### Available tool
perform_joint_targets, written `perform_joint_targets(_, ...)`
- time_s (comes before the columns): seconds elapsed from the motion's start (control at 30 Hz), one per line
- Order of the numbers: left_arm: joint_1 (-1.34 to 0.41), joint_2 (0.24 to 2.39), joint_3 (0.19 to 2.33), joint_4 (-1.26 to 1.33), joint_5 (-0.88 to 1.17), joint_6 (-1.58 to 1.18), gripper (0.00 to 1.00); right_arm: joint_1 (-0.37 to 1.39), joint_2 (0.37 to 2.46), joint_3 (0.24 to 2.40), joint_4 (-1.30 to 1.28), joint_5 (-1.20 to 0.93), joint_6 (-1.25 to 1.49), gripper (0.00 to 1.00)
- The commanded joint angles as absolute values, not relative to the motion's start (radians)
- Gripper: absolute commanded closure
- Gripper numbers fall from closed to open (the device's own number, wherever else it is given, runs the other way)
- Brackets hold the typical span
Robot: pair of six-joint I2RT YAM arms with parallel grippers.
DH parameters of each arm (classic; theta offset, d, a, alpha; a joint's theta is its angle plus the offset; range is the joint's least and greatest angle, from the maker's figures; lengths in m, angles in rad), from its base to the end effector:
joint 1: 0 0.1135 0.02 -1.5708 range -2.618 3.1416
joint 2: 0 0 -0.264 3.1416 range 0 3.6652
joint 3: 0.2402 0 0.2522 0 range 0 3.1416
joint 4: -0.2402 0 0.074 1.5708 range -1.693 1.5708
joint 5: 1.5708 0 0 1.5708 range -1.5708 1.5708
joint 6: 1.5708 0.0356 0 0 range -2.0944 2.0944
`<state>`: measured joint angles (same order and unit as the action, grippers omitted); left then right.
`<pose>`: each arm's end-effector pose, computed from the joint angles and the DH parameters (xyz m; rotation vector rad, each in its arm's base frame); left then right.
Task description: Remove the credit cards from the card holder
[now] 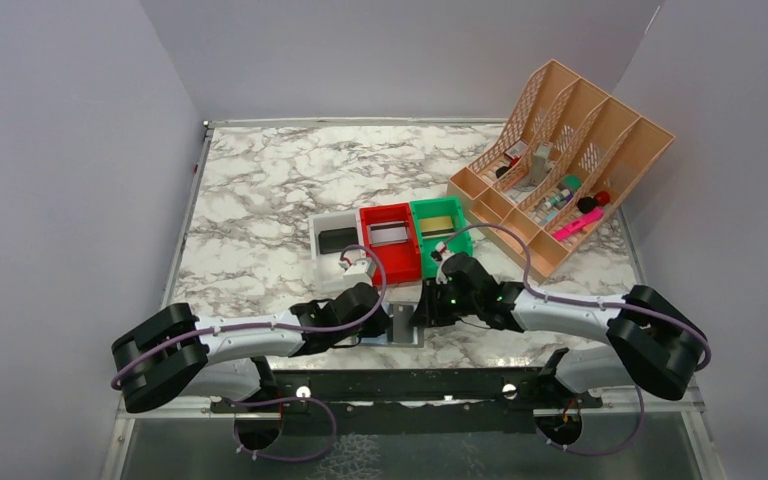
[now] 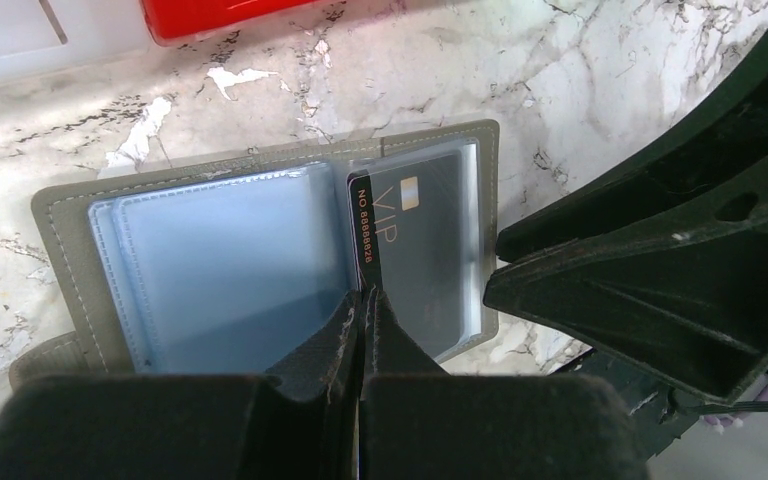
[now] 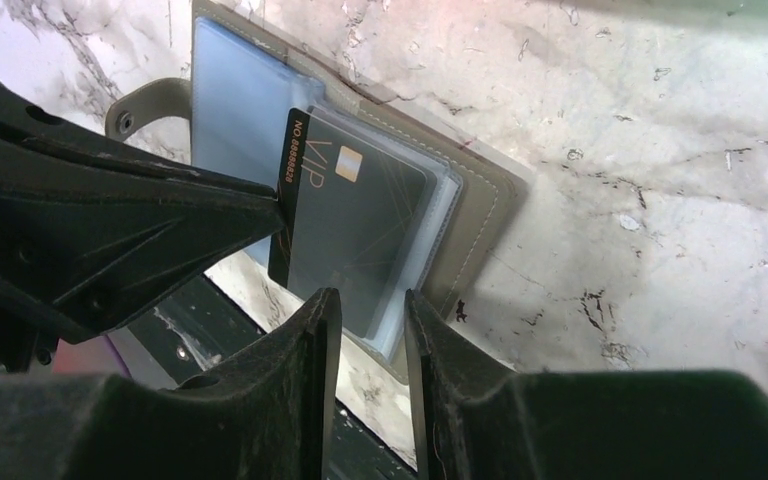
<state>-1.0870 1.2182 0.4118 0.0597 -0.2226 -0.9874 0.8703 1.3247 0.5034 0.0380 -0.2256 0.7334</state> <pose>0.1100 -0.1924 0.1521 0.0024 2.4322 -0.7761 0.1509 0.1913 0.1544 -0.2974 2.5640 0.9729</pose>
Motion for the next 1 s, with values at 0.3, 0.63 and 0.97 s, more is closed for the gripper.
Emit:
perform_joint_targets(0.3,-1.092,1.178,0.395,0.05,-0.253,-0.979,1.0,0.871,1.499,0.546,0.16,-0.276,0.774,0.77)
perform_joint_targets(0.63,-1.092,1.133,0.403,-0.027,-0.297,-0.963,1.0,0.871,1.56,0.589,-0.006,-0.107,0.777,0.82)
perform_joint_targets(0.97,-1.091,1.076,0.391,-0.097,-0.337,-0.951,1.0,0.871,1.58,0.594,-0.005,-0.1,0.777,0.83)
